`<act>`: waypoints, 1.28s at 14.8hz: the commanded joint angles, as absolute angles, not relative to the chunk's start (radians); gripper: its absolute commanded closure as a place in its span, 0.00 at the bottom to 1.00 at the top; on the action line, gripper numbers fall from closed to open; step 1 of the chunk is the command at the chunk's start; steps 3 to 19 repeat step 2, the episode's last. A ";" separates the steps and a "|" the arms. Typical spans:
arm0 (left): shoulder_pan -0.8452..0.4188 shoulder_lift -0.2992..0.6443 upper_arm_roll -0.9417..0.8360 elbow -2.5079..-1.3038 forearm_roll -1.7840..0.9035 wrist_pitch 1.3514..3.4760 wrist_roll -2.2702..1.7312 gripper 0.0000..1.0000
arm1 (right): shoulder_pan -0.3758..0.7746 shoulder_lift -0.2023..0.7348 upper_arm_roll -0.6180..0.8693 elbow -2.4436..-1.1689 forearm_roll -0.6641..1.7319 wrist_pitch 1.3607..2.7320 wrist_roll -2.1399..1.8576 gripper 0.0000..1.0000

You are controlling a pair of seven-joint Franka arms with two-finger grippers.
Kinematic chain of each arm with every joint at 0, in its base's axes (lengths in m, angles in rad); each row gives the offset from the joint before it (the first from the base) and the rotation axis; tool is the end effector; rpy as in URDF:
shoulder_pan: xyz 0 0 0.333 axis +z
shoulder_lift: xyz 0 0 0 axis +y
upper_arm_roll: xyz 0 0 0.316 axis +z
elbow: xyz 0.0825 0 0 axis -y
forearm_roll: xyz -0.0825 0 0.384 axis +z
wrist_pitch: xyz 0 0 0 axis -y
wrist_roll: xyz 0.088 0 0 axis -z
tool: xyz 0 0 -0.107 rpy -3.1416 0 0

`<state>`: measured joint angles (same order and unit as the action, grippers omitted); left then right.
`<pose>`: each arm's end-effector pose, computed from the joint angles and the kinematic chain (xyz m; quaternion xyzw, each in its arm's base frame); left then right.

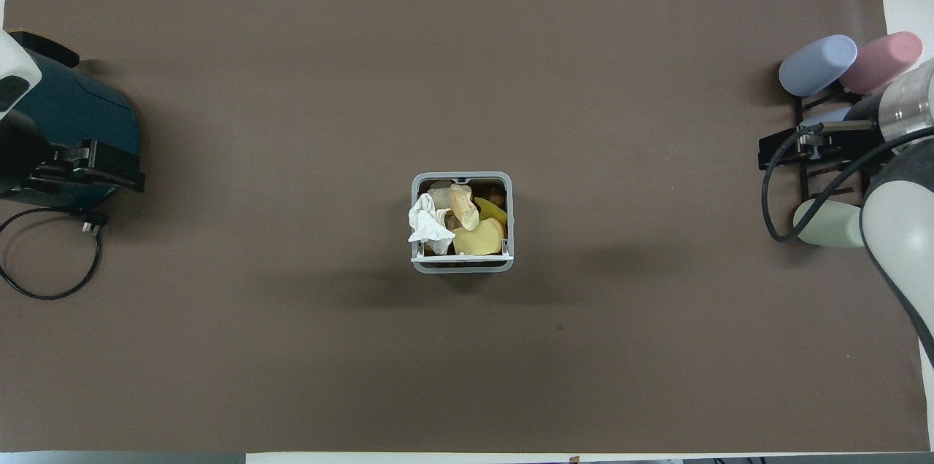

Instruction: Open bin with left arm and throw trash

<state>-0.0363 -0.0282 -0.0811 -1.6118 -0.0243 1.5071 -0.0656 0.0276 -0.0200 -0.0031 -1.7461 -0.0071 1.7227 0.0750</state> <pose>0.5341 -0.0664 0.6153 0.9989 -0.0261 -0.0391 0.0075 0.5558 0.0129 0.5654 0.9997 -0.0247 -0.0015 0.0036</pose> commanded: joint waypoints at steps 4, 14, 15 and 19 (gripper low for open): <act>-0.055 -0.040 -0.068 -1.626 -0.029 1.523 -0.077 0.00 | 0.028 -0.037 0.005 -1.759 -0.002 1.738 0.098 0.00; -0.055 -0.040 -0.068 -1.626 -0.029 1.523 -0.077 0.00 | 0.028 -0.037 0.005 -1.759 -0.002 1.738 0.098 0.00; -0.055 -0.040 -0.068 -1.626 -0.029 1.523 -0.077 0.00 | 0.028 -0.037 0.005 -1.759 -0.002 1.738 0.098 0.00; -0.055 -0.040 -0.068 -1.626 -0.029 1.523 -0.077 0.00 | 0.028 -0.037 0.005 -1.759 -0.002 1.738 0.098 0.00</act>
